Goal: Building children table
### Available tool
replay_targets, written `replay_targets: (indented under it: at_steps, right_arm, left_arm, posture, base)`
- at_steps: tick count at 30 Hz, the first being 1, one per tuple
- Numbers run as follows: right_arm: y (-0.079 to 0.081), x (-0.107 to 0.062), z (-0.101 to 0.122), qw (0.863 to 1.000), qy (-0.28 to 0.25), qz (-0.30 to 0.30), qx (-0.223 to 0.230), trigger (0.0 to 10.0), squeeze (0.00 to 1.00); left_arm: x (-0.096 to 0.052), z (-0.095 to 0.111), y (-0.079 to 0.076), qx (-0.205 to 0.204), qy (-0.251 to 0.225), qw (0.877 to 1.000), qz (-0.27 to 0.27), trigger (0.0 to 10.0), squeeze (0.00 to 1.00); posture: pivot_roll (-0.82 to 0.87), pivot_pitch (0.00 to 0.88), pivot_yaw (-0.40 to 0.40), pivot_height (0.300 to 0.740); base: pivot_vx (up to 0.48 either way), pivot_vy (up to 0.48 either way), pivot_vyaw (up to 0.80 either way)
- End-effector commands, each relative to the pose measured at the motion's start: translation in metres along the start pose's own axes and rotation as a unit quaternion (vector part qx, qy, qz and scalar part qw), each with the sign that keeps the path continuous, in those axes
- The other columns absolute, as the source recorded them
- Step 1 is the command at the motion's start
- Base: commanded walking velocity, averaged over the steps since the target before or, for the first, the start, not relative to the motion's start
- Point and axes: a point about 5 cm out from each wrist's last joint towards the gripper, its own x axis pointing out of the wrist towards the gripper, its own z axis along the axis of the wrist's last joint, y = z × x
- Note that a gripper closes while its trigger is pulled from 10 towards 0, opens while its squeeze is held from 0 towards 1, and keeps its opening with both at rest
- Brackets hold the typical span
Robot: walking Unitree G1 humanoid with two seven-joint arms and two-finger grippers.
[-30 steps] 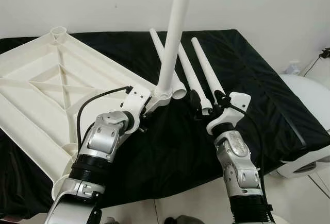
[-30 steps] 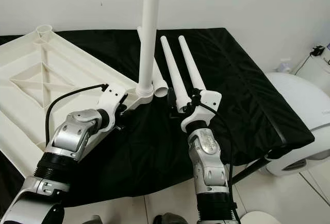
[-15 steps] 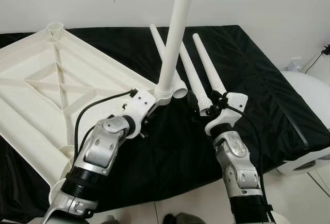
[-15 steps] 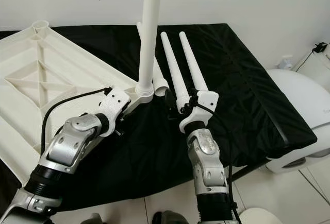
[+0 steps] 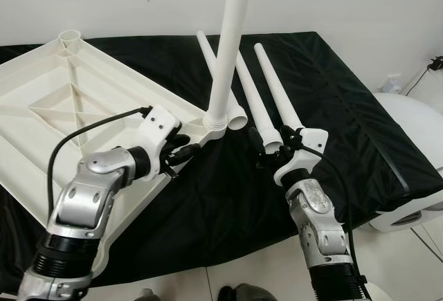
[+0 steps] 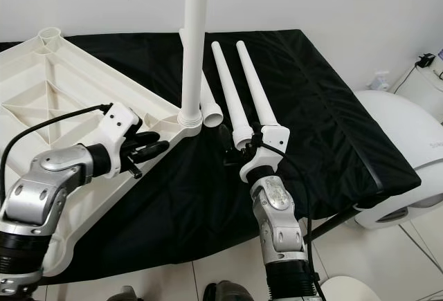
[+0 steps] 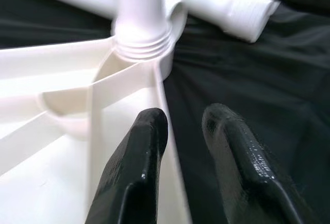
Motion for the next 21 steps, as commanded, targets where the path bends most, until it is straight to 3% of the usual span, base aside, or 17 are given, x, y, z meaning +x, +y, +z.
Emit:
replay_targets:
  at_steps: [1, 3, 7, 15, 21]
  right_arm:
    - [0.000, -0.006, -0.008, 1.000, 0.015, 0.020, -0.005, 10.0, 0.00]
    - [0.000, -0.006, -0.008, 1.000, 0.015, 0.020, -0.005, 10.0, 0.00]
    - [0.005, -0.016, -0.013, 0.996, 0.033, 0.083, -0.011, 10.0, 0.00]
    - [0.009, -0.022, -0.015, 0.992, 0.040, 0.117, -0.016, 10.0, 0.00]
    - [0.009, -0.022, -0.015, 0.992, 0.037, 0.124, -0.013, 10.0, 0.00]
  left_arm:
    - [-0.004, -0.015, 0.010, -0.002, 0.046, 0.999, 0.019, 10.0, 0.00]
    - [-0.004, -0.015, 0.010, -0.002, 0.046, 0.999, 0.019, 10.0, 0.00]
    - [-0.023, -0.040, 0.026, 0.023, 0.132, 0.989, 0.061, 10.0, 0.00]
    - [-0.039, -0.052, 0.035, 0.032, 0.174, 0.979, 0.097, 10.0, 0.00]
    - [-0.049, -0.052, 0.037, 0.021, 0.167, 0.980, 0.106, 10.0, 0.00]
  posture:
    - [0.02, 0.025, -0.068, 0.740]
    - [0.02, 0.025, -0.068, 0.740]
    - [0.02, 0.028, -0.065, 0.740]
    - [0.02, 0.027, -0.068, 0.740]
    - [0.03, 0.024, -0.073, 0.740]
  base:
    - [0.000, 0.000, 0.00]
    - [0.000, 0.000, 0.00]
    - [0.000, 0.000, 0.00]
    - [0.000, 0.000, 0.00]
    - [0.000, 0.000, 0.00]
